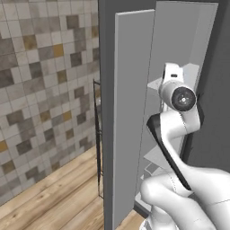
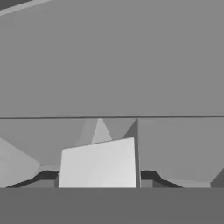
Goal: The ice cube tray has been filled with water. Take the tray and place it in the freezer to make ice. Close the freezer door after placing the tray.
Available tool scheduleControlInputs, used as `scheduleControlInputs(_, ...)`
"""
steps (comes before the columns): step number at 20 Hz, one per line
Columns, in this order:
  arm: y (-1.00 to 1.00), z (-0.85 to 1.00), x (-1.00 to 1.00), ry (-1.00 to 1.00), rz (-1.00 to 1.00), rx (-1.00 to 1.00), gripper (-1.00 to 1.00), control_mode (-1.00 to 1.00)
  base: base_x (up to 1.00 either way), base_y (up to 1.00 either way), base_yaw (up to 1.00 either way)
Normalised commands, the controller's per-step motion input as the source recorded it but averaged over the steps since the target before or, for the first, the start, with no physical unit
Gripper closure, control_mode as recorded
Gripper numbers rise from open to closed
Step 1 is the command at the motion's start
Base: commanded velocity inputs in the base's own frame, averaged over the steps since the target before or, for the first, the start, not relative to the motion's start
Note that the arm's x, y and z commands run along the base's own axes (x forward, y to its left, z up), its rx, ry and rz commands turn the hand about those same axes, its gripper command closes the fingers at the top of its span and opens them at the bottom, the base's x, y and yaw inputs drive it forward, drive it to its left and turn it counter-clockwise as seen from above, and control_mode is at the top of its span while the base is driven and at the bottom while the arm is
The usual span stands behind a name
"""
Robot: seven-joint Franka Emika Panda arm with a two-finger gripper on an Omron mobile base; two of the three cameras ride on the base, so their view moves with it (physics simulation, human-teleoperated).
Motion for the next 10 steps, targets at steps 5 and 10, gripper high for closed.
scheduleControlInputs(5, -0.19, -0.05, 0.35, 0.00, 0.08, 0.00, 1.00, -1.00, 0.00, 0.00, 0.00)
scheduleControlInputs(10, -0.12, 0.00, 0.40, 0.00, 0.02, 0.00, 1.00, -1.00, 0.00, 0.00, 0.00)
